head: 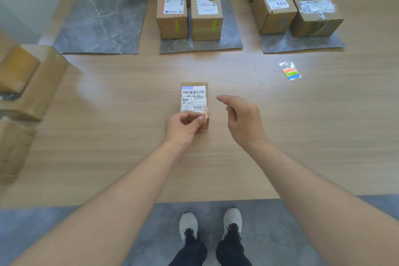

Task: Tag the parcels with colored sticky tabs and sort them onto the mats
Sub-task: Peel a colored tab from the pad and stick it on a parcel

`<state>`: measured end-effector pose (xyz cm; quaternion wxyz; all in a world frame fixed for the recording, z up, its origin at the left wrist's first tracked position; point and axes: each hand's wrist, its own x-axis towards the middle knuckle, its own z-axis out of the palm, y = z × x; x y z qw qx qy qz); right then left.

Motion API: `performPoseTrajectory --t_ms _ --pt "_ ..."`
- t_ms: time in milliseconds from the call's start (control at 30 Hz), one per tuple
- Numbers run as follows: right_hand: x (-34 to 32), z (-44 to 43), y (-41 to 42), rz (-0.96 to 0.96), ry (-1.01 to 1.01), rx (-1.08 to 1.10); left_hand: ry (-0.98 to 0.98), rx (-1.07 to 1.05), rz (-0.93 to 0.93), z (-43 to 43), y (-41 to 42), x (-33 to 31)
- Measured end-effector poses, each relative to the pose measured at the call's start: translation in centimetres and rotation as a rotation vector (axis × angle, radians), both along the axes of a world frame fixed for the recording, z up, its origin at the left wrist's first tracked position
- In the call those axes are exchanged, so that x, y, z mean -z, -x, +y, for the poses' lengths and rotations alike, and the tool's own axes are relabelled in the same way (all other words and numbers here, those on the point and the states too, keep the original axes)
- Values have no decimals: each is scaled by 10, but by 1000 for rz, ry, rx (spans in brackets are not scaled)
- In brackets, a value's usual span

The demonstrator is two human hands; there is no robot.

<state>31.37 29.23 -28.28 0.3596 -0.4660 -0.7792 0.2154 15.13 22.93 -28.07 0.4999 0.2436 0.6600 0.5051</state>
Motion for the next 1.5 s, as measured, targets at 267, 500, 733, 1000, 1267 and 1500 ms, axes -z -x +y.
performPoseTrajectory --t_ms 267,500,733,1000,1267,1500 --pt "14 -15 26 -390 218 -366 21 -101 8 -25 -2 43" --pt "27 -3 34 -396 116 -290 15 -169 -18 -20 0 63" --pt "34 -2 38 -333 89 -223 5 -192 -113 -19 -2 71" --pt "42 -4 54 -282 -95 -79 13 -204 -138 -10 0 68" --pt "57 -4 57 -296 -156 -34 141 -174 -27 -16 32 75" --pt "73 -10 63 -269 -290 33 69 -281 13 -5 66 51"
